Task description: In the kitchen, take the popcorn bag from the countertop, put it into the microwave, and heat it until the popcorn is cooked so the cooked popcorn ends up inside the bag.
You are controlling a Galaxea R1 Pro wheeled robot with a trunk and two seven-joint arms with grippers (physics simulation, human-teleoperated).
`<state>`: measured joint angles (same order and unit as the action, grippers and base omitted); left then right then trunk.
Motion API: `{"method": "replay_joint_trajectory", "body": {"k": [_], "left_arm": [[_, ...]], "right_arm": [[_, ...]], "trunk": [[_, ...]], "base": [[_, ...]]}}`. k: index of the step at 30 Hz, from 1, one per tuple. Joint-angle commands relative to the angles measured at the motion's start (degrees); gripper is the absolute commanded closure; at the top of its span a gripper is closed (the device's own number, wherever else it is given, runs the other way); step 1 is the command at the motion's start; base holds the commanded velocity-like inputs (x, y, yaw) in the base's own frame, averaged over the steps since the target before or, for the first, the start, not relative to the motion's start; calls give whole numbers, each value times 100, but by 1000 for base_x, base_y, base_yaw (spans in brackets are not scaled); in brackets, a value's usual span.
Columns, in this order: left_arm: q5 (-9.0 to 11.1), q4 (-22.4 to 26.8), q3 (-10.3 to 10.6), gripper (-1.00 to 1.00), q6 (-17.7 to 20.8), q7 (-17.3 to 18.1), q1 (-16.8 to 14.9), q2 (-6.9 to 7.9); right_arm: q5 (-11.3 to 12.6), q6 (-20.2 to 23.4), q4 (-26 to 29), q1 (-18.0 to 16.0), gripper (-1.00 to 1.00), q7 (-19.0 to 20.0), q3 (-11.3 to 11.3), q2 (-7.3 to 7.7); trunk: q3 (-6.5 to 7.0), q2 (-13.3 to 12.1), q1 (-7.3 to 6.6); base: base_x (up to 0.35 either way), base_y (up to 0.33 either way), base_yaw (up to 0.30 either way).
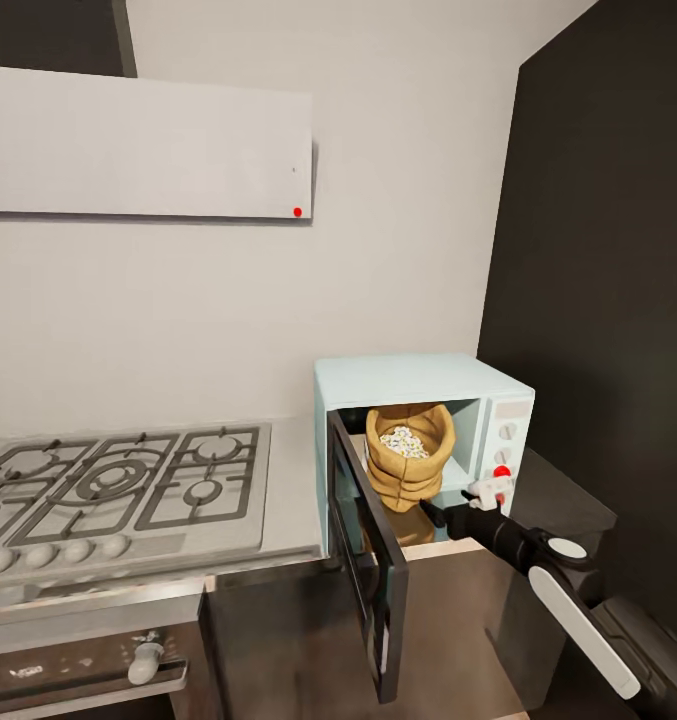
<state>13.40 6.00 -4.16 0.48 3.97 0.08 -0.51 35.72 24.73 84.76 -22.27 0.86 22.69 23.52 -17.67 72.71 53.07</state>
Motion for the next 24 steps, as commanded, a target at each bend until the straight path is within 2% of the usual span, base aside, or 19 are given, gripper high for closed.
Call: {"method": "replay_joint_trajectory", "body": {"k": [1, 7, 14, 19, 22, 24], "left_arm": [[22, 6, -41, -100, 5, 25, 1, -2], [22, 6, -41, -100, 5, 25, 1, -2], [22, 6, -41, -100, 5, 25, 1, -2], [22, 6, -41, -100, 5, 25, 1, -2], [22, 6, -41, -100, 5, 25, 1, -2], [22, 6, -41, -100, 5, 25, 1, -2]], "right_arm": [[11, 8, 1, -5, -100, -3, 5, 5], [5, -30, -3, -5, -100, -43, 15, -15], [0, -753, -264, -5, -100, 35, 27, -258], [-7, -954, -529, -5, -100, 64, 43, -416], [2, -1226, -602, -5, -100, 70, 54, -610], [-177, -1309, -854, -5, -100, 72, 59, -787]], "trunk": [[-6, 4, 0], [-6, 4, 0], [-6, 4, 0], [-6, 4, 0], [-6, 4, 0], [-6, 4, 0]], "base": [[0, 0, 0], [0, 0, 0], [0, 0, 0], [0, 0, 0], [0, 0, 0], [0, 0, 0]]}}
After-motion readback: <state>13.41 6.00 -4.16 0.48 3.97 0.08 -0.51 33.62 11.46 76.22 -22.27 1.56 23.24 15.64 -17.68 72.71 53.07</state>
